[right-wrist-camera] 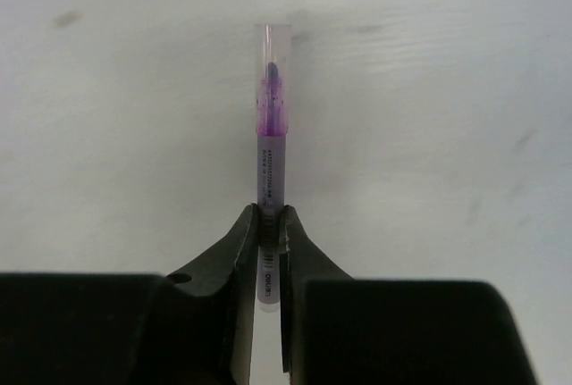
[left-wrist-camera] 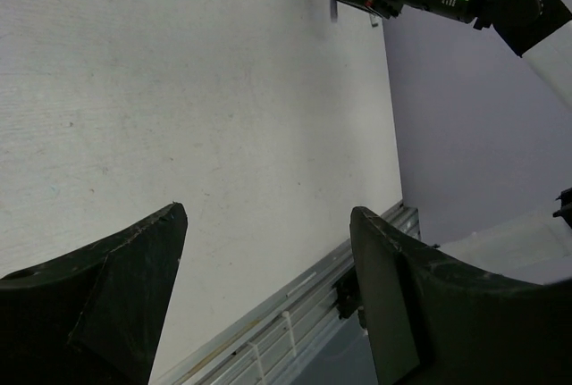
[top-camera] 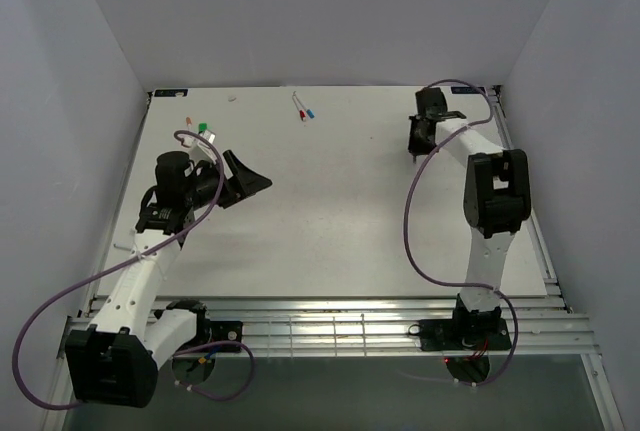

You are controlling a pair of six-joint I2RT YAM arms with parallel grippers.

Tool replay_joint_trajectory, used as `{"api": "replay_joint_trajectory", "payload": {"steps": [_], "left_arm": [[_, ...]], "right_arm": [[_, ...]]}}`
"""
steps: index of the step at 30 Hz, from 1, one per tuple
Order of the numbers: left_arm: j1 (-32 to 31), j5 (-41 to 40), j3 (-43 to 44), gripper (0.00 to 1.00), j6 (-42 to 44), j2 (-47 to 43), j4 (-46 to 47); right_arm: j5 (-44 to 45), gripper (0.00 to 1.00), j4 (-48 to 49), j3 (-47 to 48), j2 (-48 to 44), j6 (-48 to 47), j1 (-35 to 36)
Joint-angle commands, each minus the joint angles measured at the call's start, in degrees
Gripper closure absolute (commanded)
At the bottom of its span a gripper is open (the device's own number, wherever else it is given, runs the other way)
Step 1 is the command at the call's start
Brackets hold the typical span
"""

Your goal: Open the pen caps

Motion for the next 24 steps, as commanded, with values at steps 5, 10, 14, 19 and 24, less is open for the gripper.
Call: {"api": "replay_joint_trajectory", "payload": {"steps": [5, 10, 14, 19, 24], "left_arm": [[-2.40, 12.57, -2.24, 0.15, -5.94, 1.67, 10.13], [-13.19, 2.91, -2.24, 0.15, -9.20, 0.27, 12.43], [-17.17, -0.09, -2.94, 0.18, -12.01, 0.79, 13.65], [-25.78, -6.22, -5.76, 0.28, -16.23, 2.37, 19.81], [-30.44, -11.24, -6.11, 0.35, -18.08, 5.01, 19.90]], "right_arm": [[-25.26, 0.92, 1.11, -23.26, -30.02, 3.31, 19.11], [-33.97, 0.92, 11.40, -41.34, -49.52, 8.25, 26.93], [-35.92, 0.92, 11.32, -47.24, -57.81, 10.01, 30.46], [-38.82, 0.92, 14.31, -51.20, -62.30, 12.64, 32.30], [-38.38, 0.92, 15.89, -51.21, -63.18, 14.40, 33.97]]}}
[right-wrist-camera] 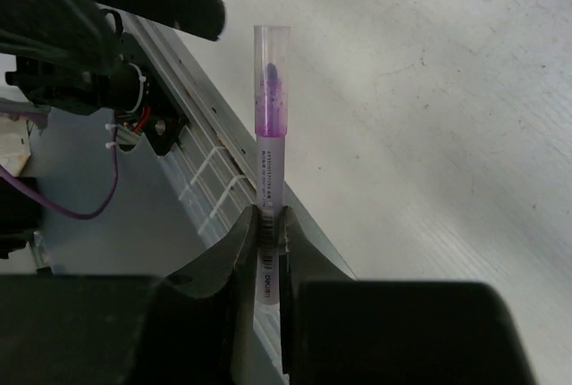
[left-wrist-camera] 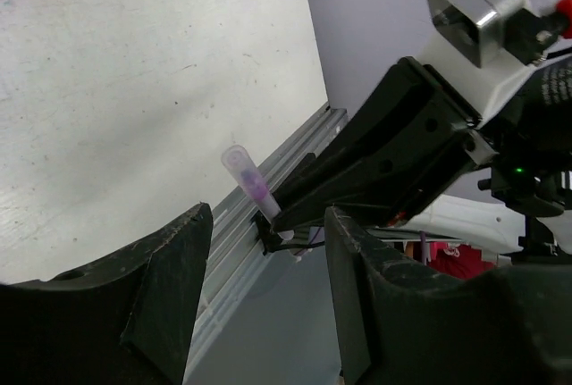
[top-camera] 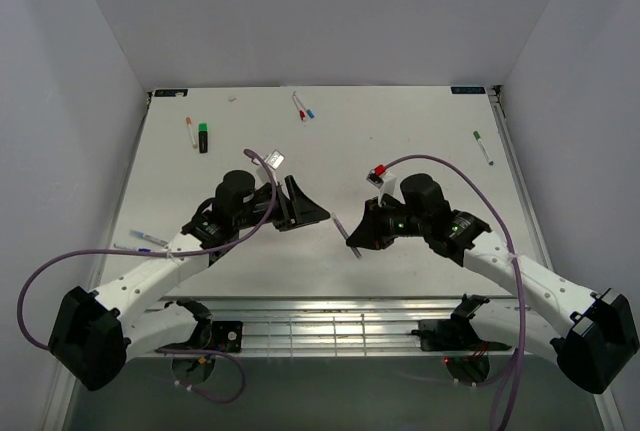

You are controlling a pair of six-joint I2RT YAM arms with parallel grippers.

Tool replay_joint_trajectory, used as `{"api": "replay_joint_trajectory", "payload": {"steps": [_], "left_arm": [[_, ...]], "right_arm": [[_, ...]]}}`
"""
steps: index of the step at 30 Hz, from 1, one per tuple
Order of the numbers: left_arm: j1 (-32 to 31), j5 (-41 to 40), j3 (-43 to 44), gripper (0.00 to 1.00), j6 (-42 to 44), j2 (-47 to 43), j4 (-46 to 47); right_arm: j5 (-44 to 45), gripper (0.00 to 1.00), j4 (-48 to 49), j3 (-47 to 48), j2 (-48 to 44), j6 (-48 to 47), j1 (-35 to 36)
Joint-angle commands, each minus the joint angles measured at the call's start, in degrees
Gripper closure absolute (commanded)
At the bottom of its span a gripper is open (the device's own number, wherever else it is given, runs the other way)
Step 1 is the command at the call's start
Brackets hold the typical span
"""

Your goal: Open the pen caps

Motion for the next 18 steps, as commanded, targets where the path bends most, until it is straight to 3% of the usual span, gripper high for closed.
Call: {"api": "replay_joint_trajectory", "payload": {"steps": [1, 18], "left_arm": [[-1.97, -5.85, -0.62, 0.37, -2.41, 0.77, 2.06], [-4.78, -12.36, 1.40, 0.55, -5.04, 6.14, 0.92]], "right_arm": [[-1.77, 0.92, 4.49, -0.08, -1.54, 2.25, 1.06], [-1.16, 0.92, 7.04, 0.71, 1.17, 3.40, 2.82]]}}
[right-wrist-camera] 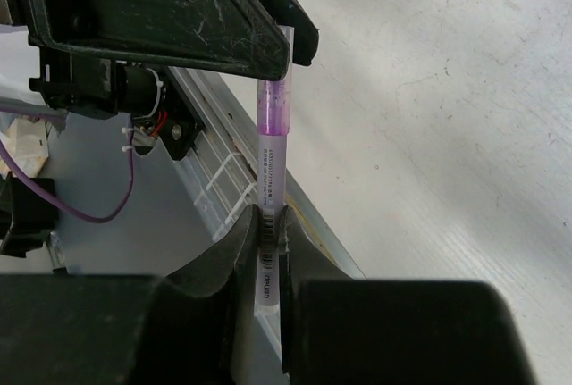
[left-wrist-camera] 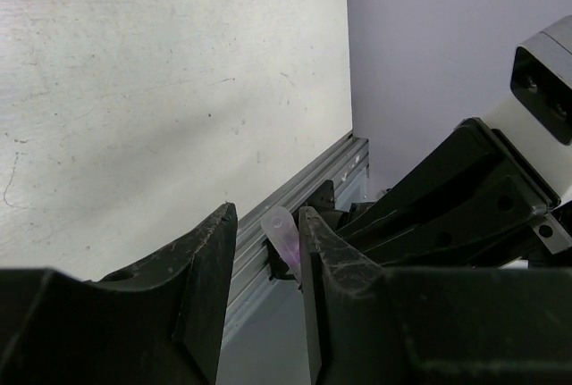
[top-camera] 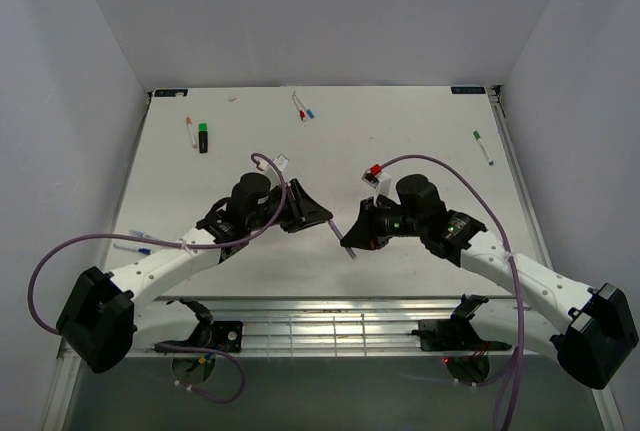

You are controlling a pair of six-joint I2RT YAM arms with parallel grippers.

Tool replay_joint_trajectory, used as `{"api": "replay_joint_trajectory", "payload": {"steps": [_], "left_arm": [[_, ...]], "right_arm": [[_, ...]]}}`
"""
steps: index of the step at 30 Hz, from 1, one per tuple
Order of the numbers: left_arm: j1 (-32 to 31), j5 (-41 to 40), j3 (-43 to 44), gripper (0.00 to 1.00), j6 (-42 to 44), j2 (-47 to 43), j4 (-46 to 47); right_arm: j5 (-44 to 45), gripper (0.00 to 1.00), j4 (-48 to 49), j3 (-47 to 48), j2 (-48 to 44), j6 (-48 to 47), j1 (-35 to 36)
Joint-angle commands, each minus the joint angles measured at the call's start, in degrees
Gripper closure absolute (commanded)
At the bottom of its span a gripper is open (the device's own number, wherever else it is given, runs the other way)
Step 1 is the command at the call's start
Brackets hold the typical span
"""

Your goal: Open the pen caps

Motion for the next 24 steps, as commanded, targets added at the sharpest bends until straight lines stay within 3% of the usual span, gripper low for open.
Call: {"api": "replay_joint_trajectory", "payload": {"steps": [1, 24], "left_arm": [[-0.48, -2.96, 1.57, 0.57, -0.28, 0.12, -0.22], [-2.41, -4.54, 2.28, 0.65, -1.16, 1.44, -1.18]], "right_arm": [[-0.70, 0.92, 3.37, 0.99, 0.52, 0.29, 0.79], [4.40, 0.92, 5.83, 4.16, 5.53, 1.70, 2.37]]}}
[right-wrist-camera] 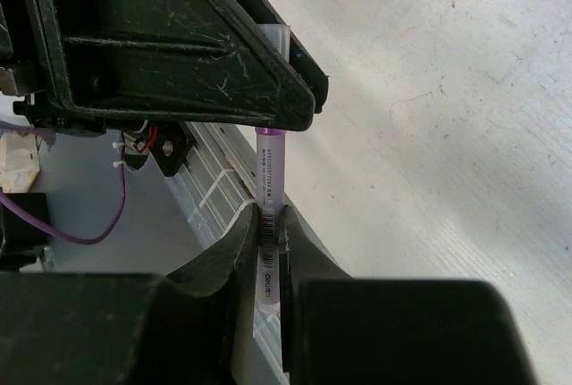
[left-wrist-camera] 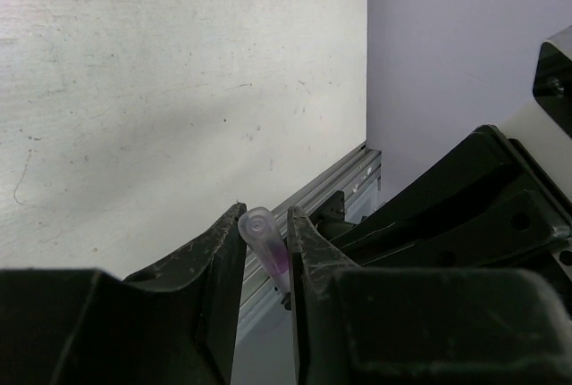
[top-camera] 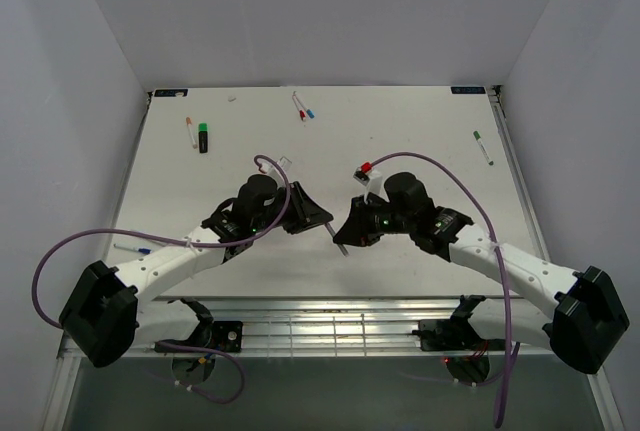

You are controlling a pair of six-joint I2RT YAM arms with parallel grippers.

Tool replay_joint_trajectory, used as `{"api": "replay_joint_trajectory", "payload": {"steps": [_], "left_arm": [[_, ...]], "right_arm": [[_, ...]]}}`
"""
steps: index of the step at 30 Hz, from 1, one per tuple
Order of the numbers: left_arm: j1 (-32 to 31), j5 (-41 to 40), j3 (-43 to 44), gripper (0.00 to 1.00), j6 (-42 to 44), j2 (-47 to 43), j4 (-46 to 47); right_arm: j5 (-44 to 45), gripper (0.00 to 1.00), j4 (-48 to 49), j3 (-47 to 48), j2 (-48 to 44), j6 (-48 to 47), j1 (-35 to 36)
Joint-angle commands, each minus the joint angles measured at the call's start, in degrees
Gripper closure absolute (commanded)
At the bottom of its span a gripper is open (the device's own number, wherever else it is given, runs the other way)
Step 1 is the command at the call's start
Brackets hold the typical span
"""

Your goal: Open the pen caps

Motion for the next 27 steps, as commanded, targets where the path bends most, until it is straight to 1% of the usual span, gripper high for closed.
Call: {"api": "replay_joint_trajectory", "payload": {"steps": [1, 3, 4, 7, 8, 9, 11, 12, 13, 17, 19, 22, 23, 25, 27], "left_arm": [[-0.36, -0.59, 1.84, 0.67, -0.13, -0.55, -0.24], [-0.45, -0.76, 2.02, 0.70, -0.22, -0.46, -0.24], [-0.53, -0.68, 2.10, 0.75, -0.31, -0.20, -0.24], [-0.62, -0.68, 2.54, 0.85, -0.40, 0.15, -0.24], [-0.62, -0.68, 2.63, 0.93, -0.31, 0.07, -0.24], [-0.62, -0.76, 2.72, 0.99, -0.31, 0.16, -0.33], [-0.62, -0.85, 2.81, 1.00, -0.75, -0.02, -0.42], [-0.62, -0.94, 2.81, 1.00, -0.84, -0.02, -0.42], [-0.62, -0.94, 2.81, 1.00, -0.92, -0.11, -0.42], [-0.62, -0.94, 2.98, 1.00, -1.36, -0.20, -0.86], [-0.62, -1.03, 3.51, 1.00, -1.36, -0.11, -1.38], [-0.62, -1.38, 4.04, 1.00, -1.19, -0.37, -1.56], [-0.62, -1.38, 4.21, 1.00, -1.36, -0.37, -1.47], [-0.62, -1.12, 5.00, 1.00, -0.93, 0.15, -1.56], [-0.62, -1.81, 7.18, 1.00, -0.84, 1.03, -5.24]], "right_arm": [[1.39, 0.92, 2.68, 2.56, 0.24, 0.45, 0.42], [1.56, 0.92, 2.94, 2.48, 0.42, 0.63, 0.60], [1.82, 0.92, 3.21, 2.30, 0.42, 0.63, 0.69], [1.91, 0.92, 3.39, 2.39, 0.94, 0.45, 0.86], [1.91, 0.92, 3.38, 2.47, 1.12, 0.11, 0.95], [2.00, 0.92, 3.38, 2.39, 1.30, -0.16, 1.13], [2.53, 0.91, 3.30, 2.47, 1.47, -0.68, 1.21], [2.62, 0.87, 3.30, 2.47, 1.82, -0.95, 1.13], [2.79, 0.74, 3.30, 2.74, 2.09, -1.30, 1.21], [2.18, 0.65, 2.94, 3.70, 3.84, -2.09, 1.21], [1.65, 0.63, 3.21, 4.14, 4.81, -2.36, 1.30], [1.74, 0.66, 3.56, 4.23, 5.69, -2.45, 1.30], [1.74, 0.69, 3.73, 4.32, 5.87, -2.62, 1.39], [2.26, 0.92, 3.47, 4.84, 6.92, -3.49, 1.39], [4.62, 0.92, 1.03, 5.55, 7.62, -4.55, 2.44]]}}
